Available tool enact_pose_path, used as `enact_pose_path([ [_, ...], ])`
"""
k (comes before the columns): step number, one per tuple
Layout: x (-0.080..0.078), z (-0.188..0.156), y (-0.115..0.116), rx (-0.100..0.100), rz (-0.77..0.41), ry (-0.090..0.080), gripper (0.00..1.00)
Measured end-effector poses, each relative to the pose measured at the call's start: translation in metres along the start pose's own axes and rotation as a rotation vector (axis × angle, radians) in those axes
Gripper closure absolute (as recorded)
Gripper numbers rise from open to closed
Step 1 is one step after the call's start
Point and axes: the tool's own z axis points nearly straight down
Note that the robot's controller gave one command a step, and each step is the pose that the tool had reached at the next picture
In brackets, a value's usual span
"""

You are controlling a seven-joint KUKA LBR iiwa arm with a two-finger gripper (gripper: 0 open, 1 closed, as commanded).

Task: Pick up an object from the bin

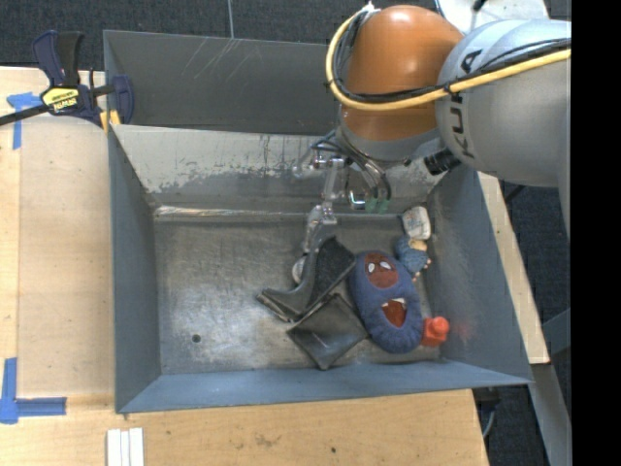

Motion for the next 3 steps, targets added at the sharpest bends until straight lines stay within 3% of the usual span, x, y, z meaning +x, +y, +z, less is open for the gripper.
enact_pose_path([
  [1, 0.058, 0.077, -0.047, 0.002, -0.012, 0.003, 0.0],
  [2, 0.048, 0.101, -0.058, -0.002, -0.255, -0.034, 0.0],
  [3, 0.046, 0.099, -0.057, -0.002, -0.254, -0.041, 1.0],
])
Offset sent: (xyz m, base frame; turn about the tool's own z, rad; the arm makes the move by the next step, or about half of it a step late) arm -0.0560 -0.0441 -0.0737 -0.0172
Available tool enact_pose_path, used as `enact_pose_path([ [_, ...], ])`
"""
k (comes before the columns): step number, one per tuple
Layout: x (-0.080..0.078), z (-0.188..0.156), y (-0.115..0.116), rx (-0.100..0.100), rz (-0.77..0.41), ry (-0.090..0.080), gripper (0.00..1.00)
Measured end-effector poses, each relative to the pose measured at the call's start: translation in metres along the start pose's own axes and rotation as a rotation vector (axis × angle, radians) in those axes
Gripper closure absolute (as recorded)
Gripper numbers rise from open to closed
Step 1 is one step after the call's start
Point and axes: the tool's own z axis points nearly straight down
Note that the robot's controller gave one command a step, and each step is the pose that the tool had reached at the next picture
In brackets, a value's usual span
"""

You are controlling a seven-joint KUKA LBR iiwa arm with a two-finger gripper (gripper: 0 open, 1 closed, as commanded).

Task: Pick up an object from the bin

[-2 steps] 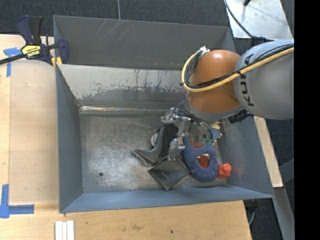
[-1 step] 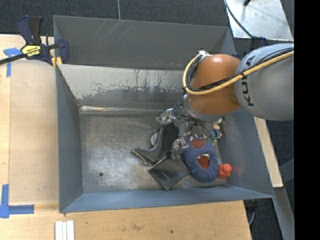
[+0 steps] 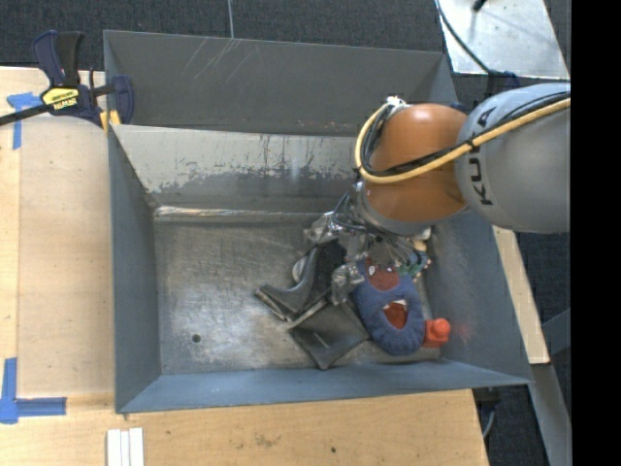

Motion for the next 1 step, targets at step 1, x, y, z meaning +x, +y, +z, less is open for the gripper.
enact_pose_path([
  [1, -0.0085, -0.1943, 0.0344, -0.006, -0.324, 0.032, 1.0],
])
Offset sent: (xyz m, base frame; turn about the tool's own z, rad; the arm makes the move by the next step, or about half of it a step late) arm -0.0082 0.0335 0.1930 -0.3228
